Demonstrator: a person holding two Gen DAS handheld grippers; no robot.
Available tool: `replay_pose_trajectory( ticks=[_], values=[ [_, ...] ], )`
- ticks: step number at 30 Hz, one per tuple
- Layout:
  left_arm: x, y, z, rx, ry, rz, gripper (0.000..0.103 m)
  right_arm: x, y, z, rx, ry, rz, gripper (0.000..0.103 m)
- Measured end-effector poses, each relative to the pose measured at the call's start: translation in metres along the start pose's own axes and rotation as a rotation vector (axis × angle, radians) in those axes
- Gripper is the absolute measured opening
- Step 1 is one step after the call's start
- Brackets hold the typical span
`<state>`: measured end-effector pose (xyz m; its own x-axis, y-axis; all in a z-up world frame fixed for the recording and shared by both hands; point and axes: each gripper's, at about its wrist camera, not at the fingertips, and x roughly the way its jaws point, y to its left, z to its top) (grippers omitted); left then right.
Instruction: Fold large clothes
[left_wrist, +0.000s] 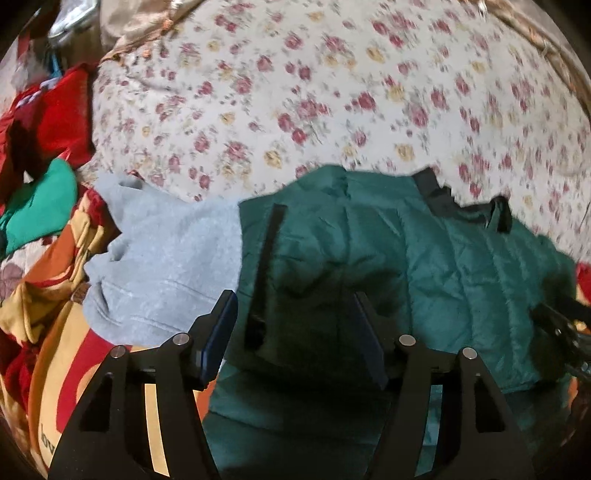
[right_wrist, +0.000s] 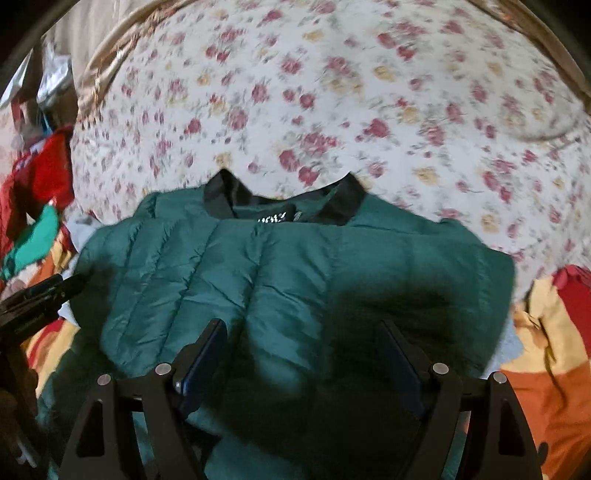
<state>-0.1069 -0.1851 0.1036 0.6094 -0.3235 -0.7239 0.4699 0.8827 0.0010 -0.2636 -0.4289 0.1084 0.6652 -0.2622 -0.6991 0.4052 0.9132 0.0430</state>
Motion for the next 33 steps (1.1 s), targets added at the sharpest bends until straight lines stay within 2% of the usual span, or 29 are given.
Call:
replay_pose_trajectory(
  ticks=[5,9,12,16,21,23,25,27,30,33],
  values=[
    [0.029,-0.007,0.001,0.039,0.035,0.02,0.063,0.033,-0.005,0.001,0.027,0.021,-0.037,0.081],
    [0.046,-0.007,0.007,0.034,0.053,0.012,0.066,0.046,-0.014,0.005,0.072,0.031,-0.038,0.082],
    [0.053,-0.009,0.008,0.039,0.063,0.026,0.068,0.049,-0.012,0.005,0.062,0.032,-0.052,0.083],
    [0.054,-0.01,0.007,0.044,0.069,0.026,0.068,0.024,-0.01,0.007,0.051,0.039,-0.031,0.082],
    [0.056,-0.009,0.005,0.034,0.071,0.02,0.069,-0.035,-0.016,-0.01,0.019,-0.043,-0.012,0.082],
    [0.057,-0.009,0.004,0.031,0.068,0.022,0.07,-0.036,-0.021,-0.022,0.011,-0.019,-0.039,0.082],
    [0.058,-0.009,0.003,0.029,0.067,0.025,0.071,-0.018,-0.031,-0.032,0.025,0.044,-0.088,0.082],
    [0.06,-0.01,0.002,0.026,0.067,0.023,0.078,0.004,-0.043,-0.041,0.056,0.093,-0.094,0.083],
    [0.061,-0.009,0.002,0.021,0.067,0.027,0.079,0.02,-0.045,-0.046,0.063,0.098,-0.091,0.085],
    [0.059,-0.007,0.002,0.015,0.075,0.019,0.079,0.011,-0.042,-0.042,0.056,0.102,-0.093,0.085]
  ],
)
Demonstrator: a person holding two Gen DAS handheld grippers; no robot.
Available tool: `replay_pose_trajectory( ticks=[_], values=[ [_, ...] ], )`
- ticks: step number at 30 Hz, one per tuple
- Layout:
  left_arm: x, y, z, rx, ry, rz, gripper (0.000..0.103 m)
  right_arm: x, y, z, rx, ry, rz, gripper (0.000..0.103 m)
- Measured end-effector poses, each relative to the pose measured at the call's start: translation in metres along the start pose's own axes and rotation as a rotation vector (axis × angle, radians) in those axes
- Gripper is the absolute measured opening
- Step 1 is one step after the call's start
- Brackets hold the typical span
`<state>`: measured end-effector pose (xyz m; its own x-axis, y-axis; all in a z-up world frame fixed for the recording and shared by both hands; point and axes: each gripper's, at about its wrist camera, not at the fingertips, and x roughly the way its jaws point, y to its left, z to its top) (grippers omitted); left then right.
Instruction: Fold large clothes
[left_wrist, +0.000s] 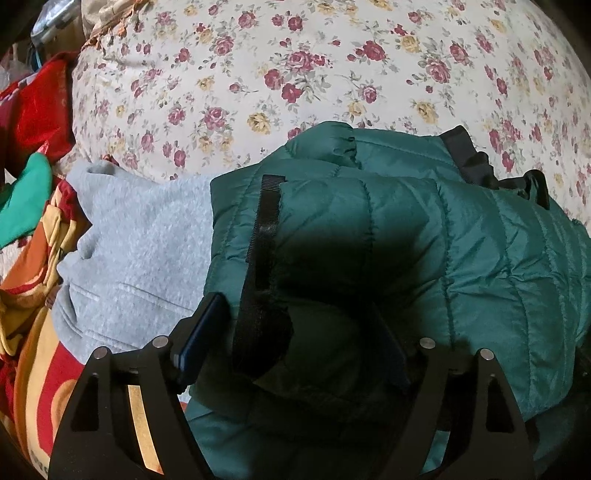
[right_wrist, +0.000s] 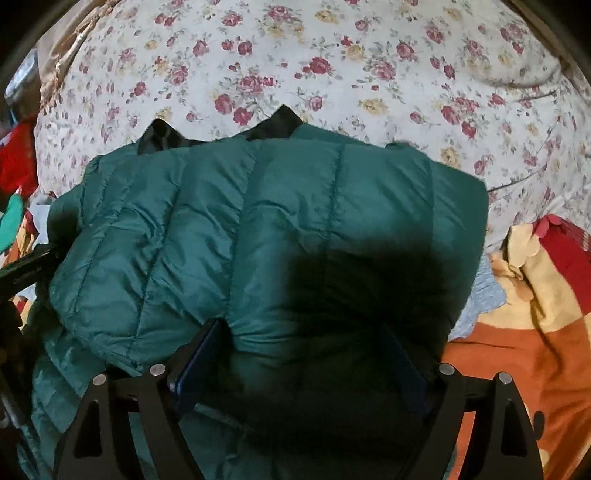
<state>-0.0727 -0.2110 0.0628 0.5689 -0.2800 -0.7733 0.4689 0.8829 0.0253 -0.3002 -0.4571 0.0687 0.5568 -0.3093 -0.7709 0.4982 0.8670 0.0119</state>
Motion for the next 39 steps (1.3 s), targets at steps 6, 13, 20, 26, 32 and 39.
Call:
replay_pose_trajectory(
  ticks=[6,13,20,26,32,39],
  values=[
    [-0.027,0.012,-0.004,-0.011,-0.001,-0.011,0.079,-0.046,-0.011,-0.011,0.031,-0.07,0.012,0.085],
    [-0.068,0.023,-0.021,0.006,-0.056,-0.007,0.079,-0.052,-0.023,-0.017,0.109,-0.045,0.04,0.085],
    [-0.089,0.029,-0.039,0.013,-0.05,-0.01,0.079,-0.051,-0.021,-0.027,0.12,-0.002,0.013,0.085],
    [-0.102,0.033,-0.05,0.005,-0.055,-0.008,0.079,-0.061,-0.014,-0.032,0.122,0.001,0.036,0.085],
    [-0.114,0.039,-0.063,0.004,-0.061,-0.008,0.079,-0.067,0.003,-0.047,0.098,0.032,0.07,0.085],
    [-0.124,0.045,-0.085,0.009,-0.041,-0.007,0.079,-0.081,0.012,-0.068,0.074,0.053,0.074,0.085]
  ],
)
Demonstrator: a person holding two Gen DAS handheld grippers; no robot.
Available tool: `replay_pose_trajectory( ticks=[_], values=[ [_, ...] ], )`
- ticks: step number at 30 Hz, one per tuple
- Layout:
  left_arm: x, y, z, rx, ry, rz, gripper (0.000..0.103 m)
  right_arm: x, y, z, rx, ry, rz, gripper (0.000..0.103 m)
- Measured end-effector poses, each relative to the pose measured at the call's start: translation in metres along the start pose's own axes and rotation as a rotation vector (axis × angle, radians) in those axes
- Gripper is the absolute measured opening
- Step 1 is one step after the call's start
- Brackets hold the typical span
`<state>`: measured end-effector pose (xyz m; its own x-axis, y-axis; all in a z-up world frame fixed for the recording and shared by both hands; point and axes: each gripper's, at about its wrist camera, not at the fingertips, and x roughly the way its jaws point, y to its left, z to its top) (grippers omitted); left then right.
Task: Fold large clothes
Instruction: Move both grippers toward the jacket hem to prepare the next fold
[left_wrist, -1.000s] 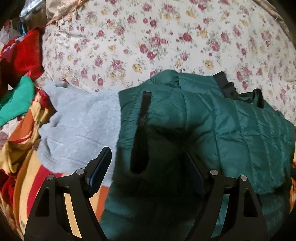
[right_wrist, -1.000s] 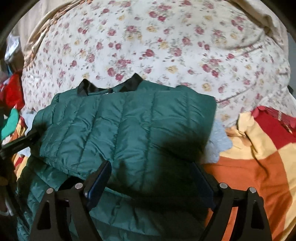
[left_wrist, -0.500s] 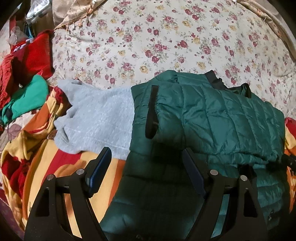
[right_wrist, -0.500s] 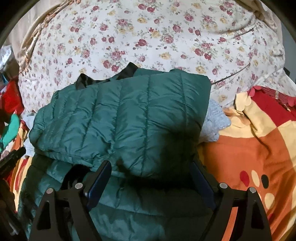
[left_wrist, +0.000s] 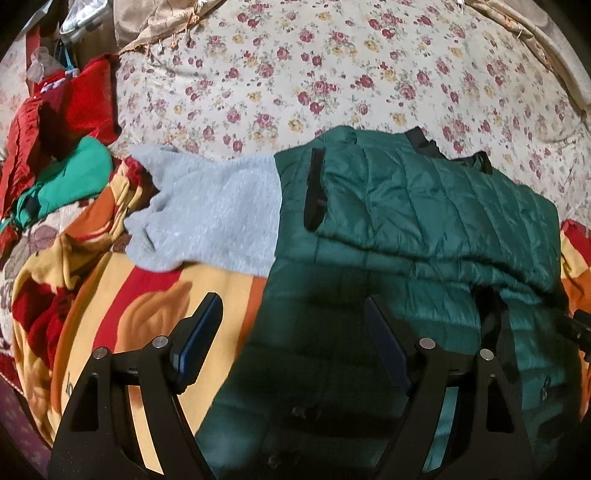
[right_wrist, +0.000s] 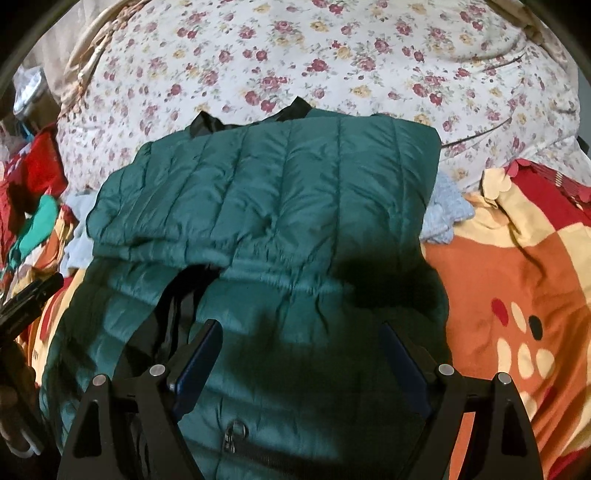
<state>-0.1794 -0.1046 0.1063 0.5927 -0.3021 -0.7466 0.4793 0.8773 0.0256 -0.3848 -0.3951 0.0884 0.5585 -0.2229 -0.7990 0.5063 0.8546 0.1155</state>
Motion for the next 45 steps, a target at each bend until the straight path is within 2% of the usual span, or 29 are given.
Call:
replay_pose_trajectory(
  ticks=[10,45],
  values=[
    [-0.013,0.008,-0.03,-0.002,0.023,0.006,0.079,-0.005,-0.005,-0.039,0.012,0.044,-0.013,0.085],
    [-0.052,0.035,-0.093,0.047,0.083,0.022,0.079,-0.044,0.016,-0.105,-0.053,0.159,0.054,0.085]
  ],
)
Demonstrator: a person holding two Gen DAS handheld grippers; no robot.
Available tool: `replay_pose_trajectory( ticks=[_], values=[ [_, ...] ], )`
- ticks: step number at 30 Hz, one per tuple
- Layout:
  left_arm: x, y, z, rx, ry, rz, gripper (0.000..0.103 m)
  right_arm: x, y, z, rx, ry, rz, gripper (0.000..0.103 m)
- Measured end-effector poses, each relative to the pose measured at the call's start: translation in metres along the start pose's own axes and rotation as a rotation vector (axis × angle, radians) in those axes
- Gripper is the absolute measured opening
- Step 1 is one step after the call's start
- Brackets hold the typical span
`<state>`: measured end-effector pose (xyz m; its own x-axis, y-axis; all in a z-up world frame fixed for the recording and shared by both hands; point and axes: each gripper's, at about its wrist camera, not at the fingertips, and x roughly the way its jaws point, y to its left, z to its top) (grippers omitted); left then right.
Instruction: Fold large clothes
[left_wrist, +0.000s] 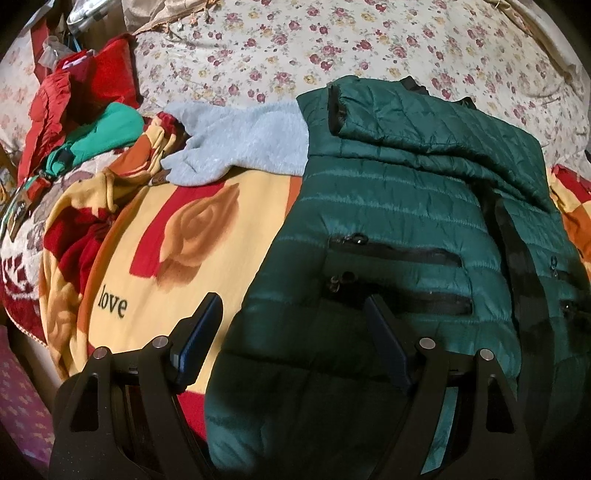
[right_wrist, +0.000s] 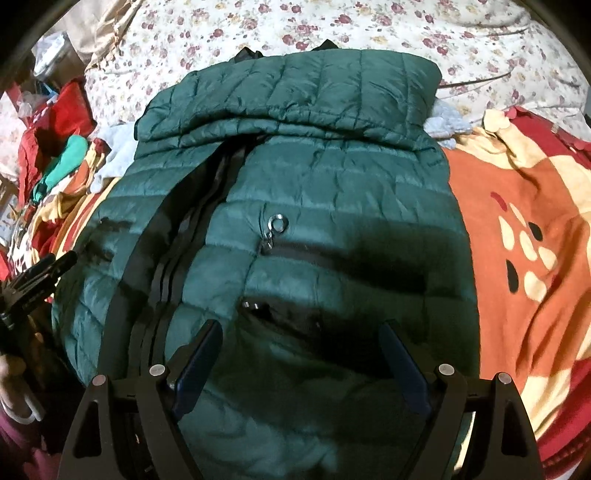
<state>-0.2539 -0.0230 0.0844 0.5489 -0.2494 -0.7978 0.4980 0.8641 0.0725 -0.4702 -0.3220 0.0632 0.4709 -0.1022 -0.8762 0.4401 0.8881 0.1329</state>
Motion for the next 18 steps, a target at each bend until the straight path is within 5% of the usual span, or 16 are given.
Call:
replay_pose_trajectory(
  ticks=[18],
  values=[
    [0.002,0.023,-0.02,-0.05,0.077,-0.059,0.079,-0.01,-0.018,-0.023,0.039,0.045,-0.003,0.085]
  ],
)
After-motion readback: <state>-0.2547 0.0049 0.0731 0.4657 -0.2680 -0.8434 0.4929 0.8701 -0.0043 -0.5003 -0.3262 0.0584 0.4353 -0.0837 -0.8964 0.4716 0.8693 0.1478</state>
